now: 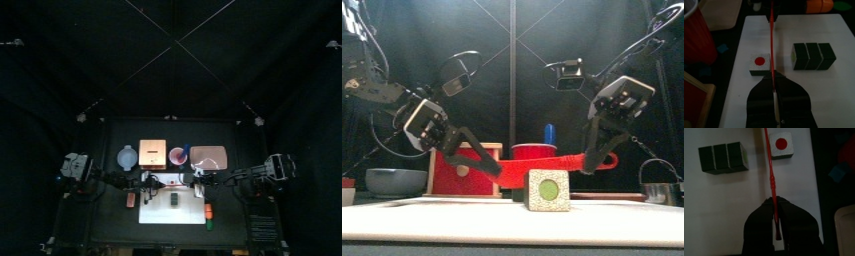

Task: Cut the sushi into 4 pieces with the knife
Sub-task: Cut the sushi into 4 pieces

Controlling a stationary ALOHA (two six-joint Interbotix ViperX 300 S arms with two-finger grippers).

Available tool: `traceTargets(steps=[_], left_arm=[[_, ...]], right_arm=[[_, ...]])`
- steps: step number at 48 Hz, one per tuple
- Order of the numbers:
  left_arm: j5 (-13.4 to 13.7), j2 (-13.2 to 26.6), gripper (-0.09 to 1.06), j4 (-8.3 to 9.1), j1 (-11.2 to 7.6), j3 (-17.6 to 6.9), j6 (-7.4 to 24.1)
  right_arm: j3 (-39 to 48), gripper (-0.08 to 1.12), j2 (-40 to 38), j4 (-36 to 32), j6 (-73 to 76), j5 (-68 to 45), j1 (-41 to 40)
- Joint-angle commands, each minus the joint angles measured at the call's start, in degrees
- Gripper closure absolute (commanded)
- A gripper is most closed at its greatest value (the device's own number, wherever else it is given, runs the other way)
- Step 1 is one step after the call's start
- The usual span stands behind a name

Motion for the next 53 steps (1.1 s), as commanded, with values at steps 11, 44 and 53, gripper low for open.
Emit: traceTargets(steps=[11,44,53], left_arm=[[2.11,-6.33,0.83,0.09,-4.48,-0.44,0.09],[2.29,-2.72,0.83,-0.18,-8.70,-1.41,-0.26],[2.29,-1.49,0.83,-0.09,-8.79,-1.76,-0.26]], right_arm=[[-0.62,0.93,-5.27,2.02,0.26,-0.35,4.92],[0.00,0.93,-0.79,6.42,0.26,-2.72,8.26],[0.09,0.93,-0.18,6.59,0.26,-2.72,8.35]])
